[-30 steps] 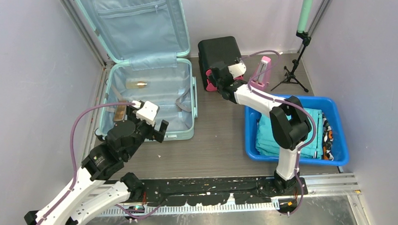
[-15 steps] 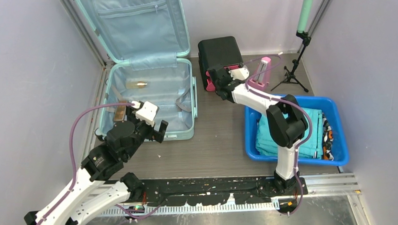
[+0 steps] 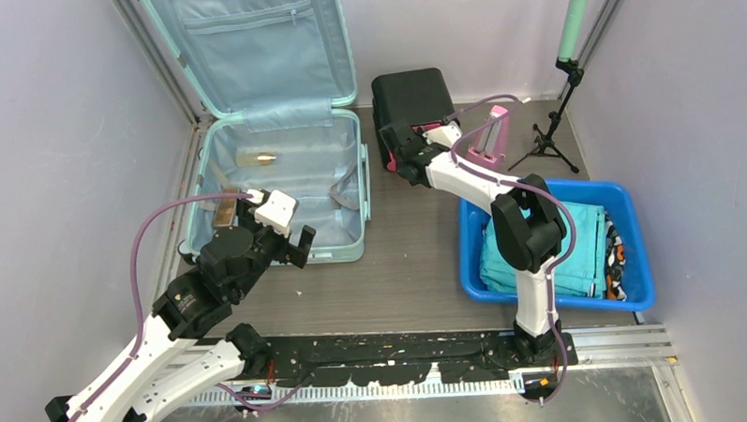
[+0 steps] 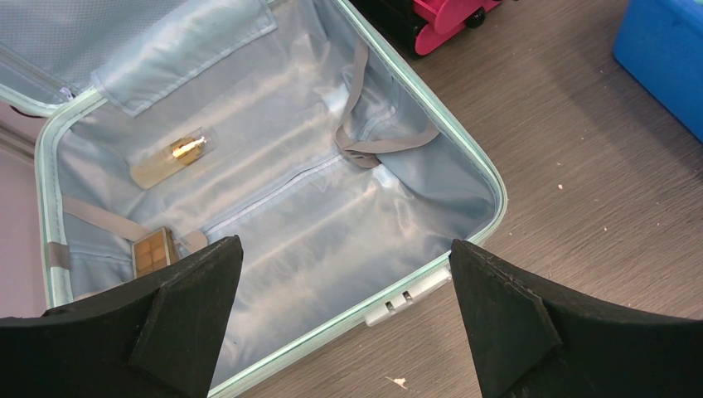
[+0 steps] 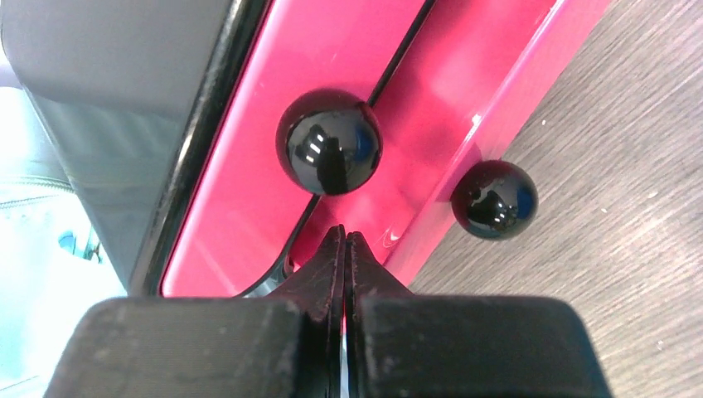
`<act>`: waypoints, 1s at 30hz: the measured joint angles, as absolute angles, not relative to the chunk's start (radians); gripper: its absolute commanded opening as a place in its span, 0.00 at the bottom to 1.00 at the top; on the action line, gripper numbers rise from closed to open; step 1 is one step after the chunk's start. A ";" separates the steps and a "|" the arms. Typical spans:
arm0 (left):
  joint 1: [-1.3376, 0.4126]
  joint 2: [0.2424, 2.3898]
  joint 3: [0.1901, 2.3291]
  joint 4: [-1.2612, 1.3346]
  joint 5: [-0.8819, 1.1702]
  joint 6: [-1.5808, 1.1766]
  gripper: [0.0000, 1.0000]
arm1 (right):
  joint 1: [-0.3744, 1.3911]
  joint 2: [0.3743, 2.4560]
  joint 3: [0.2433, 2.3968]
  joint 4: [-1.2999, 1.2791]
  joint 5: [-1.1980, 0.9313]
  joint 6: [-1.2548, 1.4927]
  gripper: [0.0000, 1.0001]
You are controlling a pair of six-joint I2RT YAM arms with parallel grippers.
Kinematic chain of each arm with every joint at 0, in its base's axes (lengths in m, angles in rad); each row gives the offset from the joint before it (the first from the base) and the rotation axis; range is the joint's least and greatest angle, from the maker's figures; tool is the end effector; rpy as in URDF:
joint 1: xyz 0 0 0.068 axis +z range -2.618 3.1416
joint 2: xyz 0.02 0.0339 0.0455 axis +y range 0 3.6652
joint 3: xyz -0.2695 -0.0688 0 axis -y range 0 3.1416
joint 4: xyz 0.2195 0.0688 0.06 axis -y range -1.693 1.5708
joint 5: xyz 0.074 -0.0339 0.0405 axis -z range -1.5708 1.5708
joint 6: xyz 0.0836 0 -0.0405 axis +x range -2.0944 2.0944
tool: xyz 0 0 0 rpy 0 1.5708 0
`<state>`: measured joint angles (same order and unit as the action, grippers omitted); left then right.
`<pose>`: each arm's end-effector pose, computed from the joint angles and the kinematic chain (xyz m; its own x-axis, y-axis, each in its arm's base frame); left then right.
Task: Open, take out, and arrange the luggage
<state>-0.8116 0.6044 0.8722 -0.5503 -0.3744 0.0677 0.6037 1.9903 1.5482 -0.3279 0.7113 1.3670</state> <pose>0.1184 -0.0804 0.3403 -0.1621 0.2623 -0.9513 0.4454 0.8797 0.1667 0.4034 0.2119 0.2244 -0.1593 0.7913 -0.5903 0.5523 0.5671 0.6111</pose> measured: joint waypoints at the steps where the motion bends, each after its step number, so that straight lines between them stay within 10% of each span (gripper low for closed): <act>1: -0.812 0.604 0.872 -0.550 -0.374 0.068 1.00 | 0.607 1.990 1.554 -0.342 0.715 1.370 0.00; 21: -0.812 0.614 0.872 -0.550 -0.375 0.068 1.00 | 0.622 1.935 1.491 -0.384 0.721 1.304 0.01; 30: -0.812 0.656 0.870 -0.551 -0.417 0.064 1.00 | 0.622 1.738 1.393 -0.236 0.555 1.011 0.24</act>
<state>-0.8116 0.6563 0.8703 -0.5514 -0.4171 0.0639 0.6220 1.7378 1.3933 -0.2356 0.5552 1.0115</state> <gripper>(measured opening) 0.994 0.185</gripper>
